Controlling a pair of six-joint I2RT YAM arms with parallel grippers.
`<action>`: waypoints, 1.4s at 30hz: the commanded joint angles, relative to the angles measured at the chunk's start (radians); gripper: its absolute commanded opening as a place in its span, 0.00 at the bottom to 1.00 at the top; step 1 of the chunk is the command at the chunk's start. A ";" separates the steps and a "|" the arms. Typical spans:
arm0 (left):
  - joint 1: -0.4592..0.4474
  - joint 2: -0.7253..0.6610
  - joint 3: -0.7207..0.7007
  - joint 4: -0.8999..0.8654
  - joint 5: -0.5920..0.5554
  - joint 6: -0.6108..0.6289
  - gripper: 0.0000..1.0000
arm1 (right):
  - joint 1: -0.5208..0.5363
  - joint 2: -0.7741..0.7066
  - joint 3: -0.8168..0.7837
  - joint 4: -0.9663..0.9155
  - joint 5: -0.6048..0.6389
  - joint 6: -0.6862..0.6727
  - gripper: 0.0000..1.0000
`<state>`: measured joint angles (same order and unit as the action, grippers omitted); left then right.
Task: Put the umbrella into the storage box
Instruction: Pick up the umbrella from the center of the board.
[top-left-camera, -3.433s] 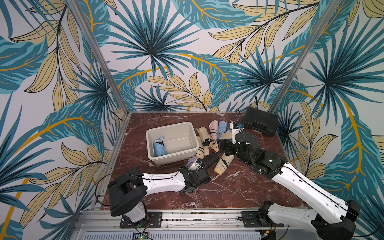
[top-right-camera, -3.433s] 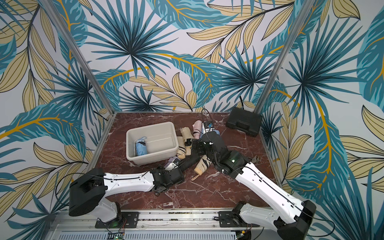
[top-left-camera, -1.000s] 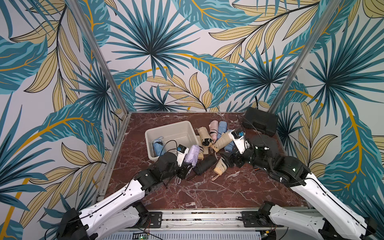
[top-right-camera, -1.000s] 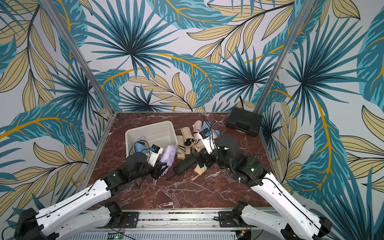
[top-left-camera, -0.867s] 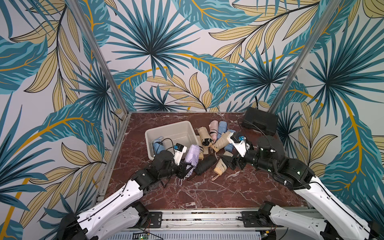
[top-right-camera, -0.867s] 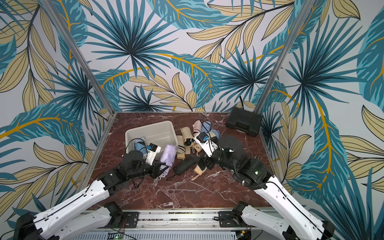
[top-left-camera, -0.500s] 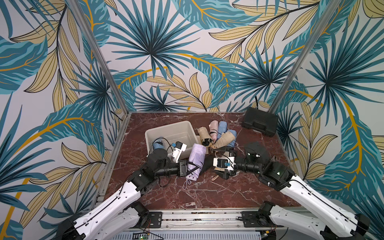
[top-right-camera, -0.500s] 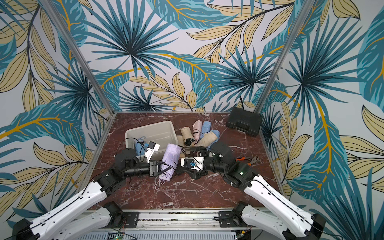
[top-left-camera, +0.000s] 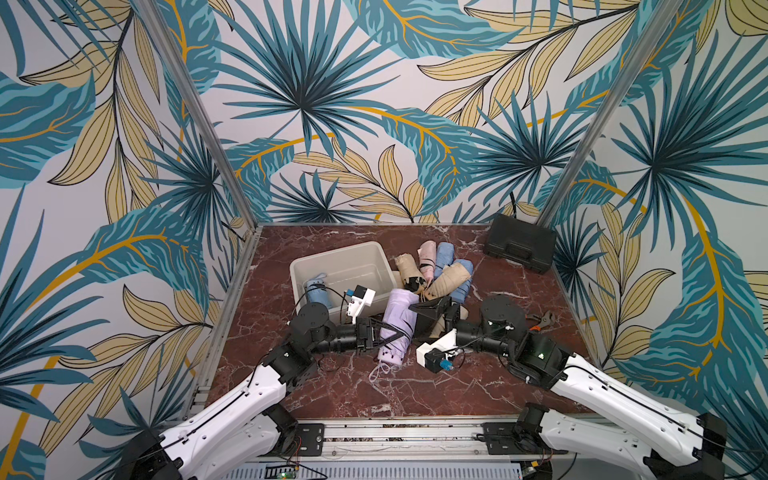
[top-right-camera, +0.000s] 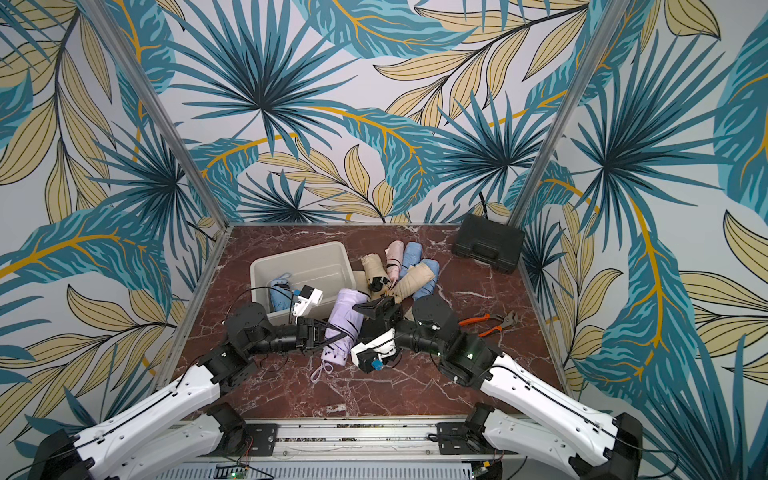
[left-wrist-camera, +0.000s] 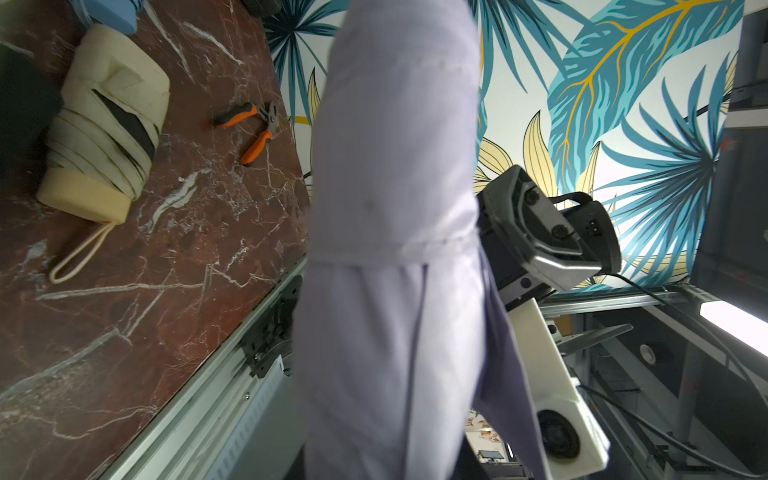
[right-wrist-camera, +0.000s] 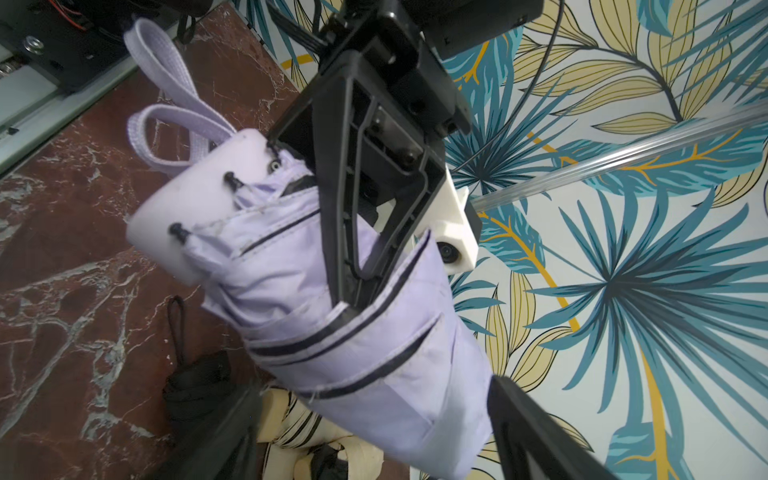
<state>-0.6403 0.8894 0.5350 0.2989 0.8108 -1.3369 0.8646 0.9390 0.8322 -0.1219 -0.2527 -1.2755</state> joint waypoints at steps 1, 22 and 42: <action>0.004 -0.010 0.006 0.139 0.037 -0.077 0.26 | 0.011 0.026 -0.024 0.046 0.054 -0.127 0.85; 0.004 0.023 -0.003 0.268 0.120 -0.282 0.31 | 0.025 0.128 -0.089 0.353 0.103 -0.321 0.46; 0.096 -0.166 -0.060 0.091 -0.016 -0.215 0.85 | 0.025 0.007 -0.201 0.380 0.167 -0.224 0.24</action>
<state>-0.5755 0.7746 0.4732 0.4290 0.8459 -1.5990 0.8909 0.9920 0.6643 0.2543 -0.1226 -1.5436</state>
